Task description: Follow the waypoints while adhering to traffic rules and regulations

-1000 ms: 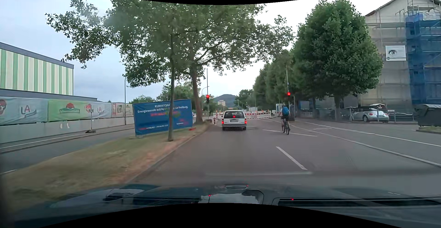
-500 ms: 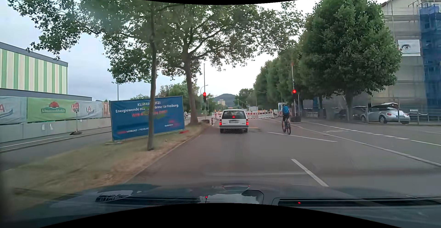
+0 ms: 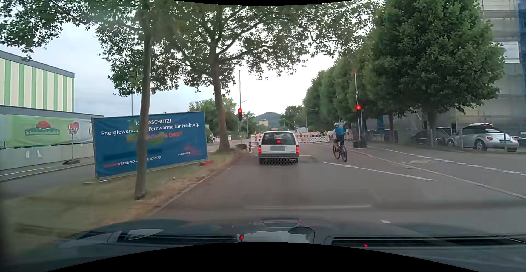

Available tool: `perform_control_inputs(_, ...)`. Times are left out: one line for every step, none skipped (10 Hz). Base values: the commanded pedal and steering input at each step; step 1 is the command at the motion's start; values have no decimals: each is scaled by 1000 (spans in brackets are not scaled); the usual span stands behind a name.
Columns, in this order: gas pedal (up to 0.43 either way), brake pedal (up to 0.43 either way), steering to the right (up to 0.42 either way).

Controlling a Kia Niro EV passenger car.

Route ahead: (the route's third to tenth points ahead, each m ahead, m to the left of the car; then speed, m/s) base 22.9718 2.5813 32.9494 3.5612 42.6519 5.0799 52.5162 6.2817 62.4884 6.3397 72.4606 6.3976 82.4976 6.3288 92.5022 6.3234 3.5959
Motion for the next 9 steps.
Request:
perform_control_inputs(0, 201, 0)
perform_control_inputs(0, 207, 0)
perform_control_inputs(0, 213, 0)
perform_control_inputs(0, 220, 0)
perform_control_inputs(0, 220, 0)
perform_control_inputs(0, 220, 0)
perform_control_inputs(0, 220, 0)
perform_control_inputs(0, 226, 0)
perform_control_inputs(0, 226, 0)
